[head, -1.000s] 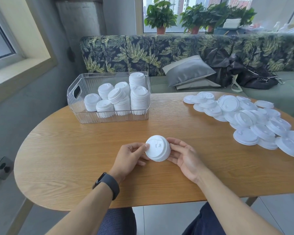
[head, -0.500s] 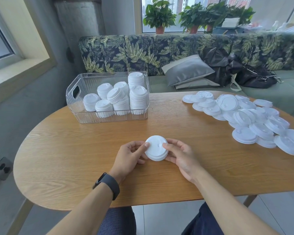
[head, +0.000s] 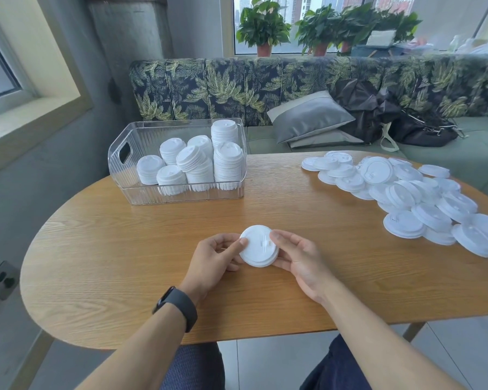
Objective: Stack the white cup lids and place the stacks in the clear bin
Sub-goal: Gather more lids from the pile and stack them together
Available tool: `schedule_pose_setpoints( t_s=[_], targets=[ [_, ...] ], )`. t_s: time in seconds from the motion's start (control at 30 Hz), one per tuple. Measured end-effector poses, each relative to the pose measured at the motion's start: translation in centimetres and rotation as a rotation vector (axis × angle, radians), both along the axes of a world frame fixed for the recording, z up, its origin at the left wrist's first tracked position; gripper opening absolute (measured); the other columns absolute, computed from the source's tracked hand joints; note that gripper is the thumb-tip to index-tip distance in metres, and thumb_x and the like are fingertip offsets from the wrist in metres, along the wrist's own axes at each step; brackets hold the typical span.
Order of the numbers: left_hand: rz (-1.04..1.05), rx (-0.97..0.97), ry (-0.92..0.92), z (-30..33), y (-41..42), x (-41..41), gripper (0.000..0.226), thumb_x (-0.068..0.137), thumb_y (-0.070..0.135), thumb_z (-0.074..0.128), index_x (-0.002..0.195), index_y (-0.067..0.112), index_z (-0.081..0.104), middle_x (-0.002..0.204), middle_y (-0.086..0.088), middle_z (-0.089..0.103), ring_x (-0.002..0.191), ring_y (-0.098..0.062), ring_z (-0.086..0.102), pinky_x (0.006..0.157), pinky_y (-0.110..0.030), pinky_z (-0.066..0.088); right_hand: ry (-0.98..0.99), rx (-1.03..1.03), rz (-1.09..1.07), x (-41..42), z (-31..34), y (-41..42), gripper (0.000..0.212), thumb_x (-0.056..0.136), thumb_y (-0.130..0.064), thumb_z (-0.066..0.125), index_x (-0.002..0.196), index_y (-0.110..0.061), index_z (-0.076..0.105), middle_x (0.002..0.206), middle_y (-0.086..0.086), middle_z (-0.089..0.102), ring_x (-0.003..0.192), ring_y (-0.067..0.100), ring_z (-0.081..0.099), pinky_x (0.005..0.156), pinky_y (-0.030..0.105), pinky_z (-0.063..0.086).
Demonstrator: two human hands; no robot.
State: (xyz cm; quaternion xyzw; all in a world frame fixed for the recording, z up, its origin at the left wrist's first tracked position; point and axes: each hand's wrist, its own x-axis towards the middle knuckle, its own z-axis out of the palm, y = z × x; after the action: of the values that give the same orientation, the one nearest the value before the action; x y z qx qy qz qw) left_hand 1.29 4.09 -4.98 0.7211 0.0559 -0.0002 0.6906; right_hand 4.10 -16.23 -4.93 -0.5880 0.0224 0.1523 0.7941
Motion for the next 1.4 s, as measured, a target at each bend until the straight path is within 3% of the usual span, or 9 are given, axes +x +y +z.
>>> schedule_pose_setpoints(
  t_s=[0.17,0.37,0.5,0.67,0.83,1.23,1.4],
  targets=[
    [-0.008,0.020,-0.013,-0.1,0.0,0.0,0.023,0.097,0.036,0.071,0.110,0.018,0.078,0.093,-0.010,0.079,0.081,-0.017,0.072,0.069,-0.028,0.059,-0.007,-0.042,0.050,0.1,0.0,-0.1,0.047,0.084,-0.037,0.076,0.120,-0.006,0.073,0.116,0.014,0.077,0.116,0.029,0.070,0.096,0.043,0.059],
    [-0.016,0.040,-0.016,-0.1,-0.1,-0.1,0.024,0.100,0.034,0.066,0.113,0.017,0.079,0.081,0.001,0.075,0.076,-0.009,0.066,0.067,-0.026,0.058,-0.022,-0.084,0.062,0.0,0.0,0.0,0.034,0.095,-0.029,0.070,0.117,-0.004,0.072,0.113,0.015,0.077,0.114,0.030,0.071,0.088,0.038,0.061],
    [-0.015,0.039,-0.021,0.1,-0.1,-0.3,0.023,0.100,0.035,0.067,0.113,0.020,0.079,0.082,0.001,0.077,0.077,-0.010,0.068,0.069,-0.027,0.059,-0.021,-0.084,0.034,-0.1,0.1,0.3,0.031,0.097,-0.029,0.068,0.118,-0.005,0.071,0.113,0.014,0.077,0.113,0.028,0.072,0.082,0.033,0.061],
    [-0.051,0.052,0.026,0.4,-0.3,-0.3,0.029,0.094,0.043,0.071,0.109,0.018,0.079,0.087,-0.008,0.080,0.087,-0.019,0.076,0.077,-0.029,0.060,0.021,0.023,0.014,-0.1,0.2,0.2,0.034,0.102,-0.026,0.062,0.125,-0.002,0.065,0.118,0.017,0.076,0.111,0.027,0.073,0.091,0.036,0.060],
    [-0.045,0.034,0.029,0.5,-0.1,-0.3,0.029,0.096,0.040,0.070,0.107,0.014,0.078,0.089,-0.010,0.080,0.093,-0.026,0.076,0.079,-0.030,0.061,-0.011,-0.007,0.050,-0.2,0.4,0.3,0.034,0.100,-0.024,0.064,0.126,-0.002,0.065,0.118,0.013,0.076,0.111,0.025,0.073,0.093,0.034,0.060],
    [-0.083,0.073,0.042,0.8,-0.4,-0.5,0.034,0.090,0.034,0.079,0.115,0.013,0.071,0.095,-0.005,0.081,0.093,-0.018,0.078,0.077,-0.029,0.060,-0.002,0.045,-0.002,-0.3,0.3,0.3,0.035,0.098,-0.015,0.067,0.129,0.002,0.061,0.116,0.014,0.076,0.109,0.025,0.074,0.087,0.030,0.062],
    [-0.048,0.055,0.034,1.0,-0.5,-0.5,0.030,0.097,0.039,0.069,0.113,0.014,0.073,0.092,-0.005,0.081,0.090,-0.017,0.077,0.078,-0.031,0.062,-0.006,0.035,0.003,-0.3,0.3,0.2,0.036,0.097,-0.018,0.069,0.128,0.000,0.063,0.116,0.013,0.077,0.110,0.025,0.074,0.089,0.033,0.061]
  ],
)
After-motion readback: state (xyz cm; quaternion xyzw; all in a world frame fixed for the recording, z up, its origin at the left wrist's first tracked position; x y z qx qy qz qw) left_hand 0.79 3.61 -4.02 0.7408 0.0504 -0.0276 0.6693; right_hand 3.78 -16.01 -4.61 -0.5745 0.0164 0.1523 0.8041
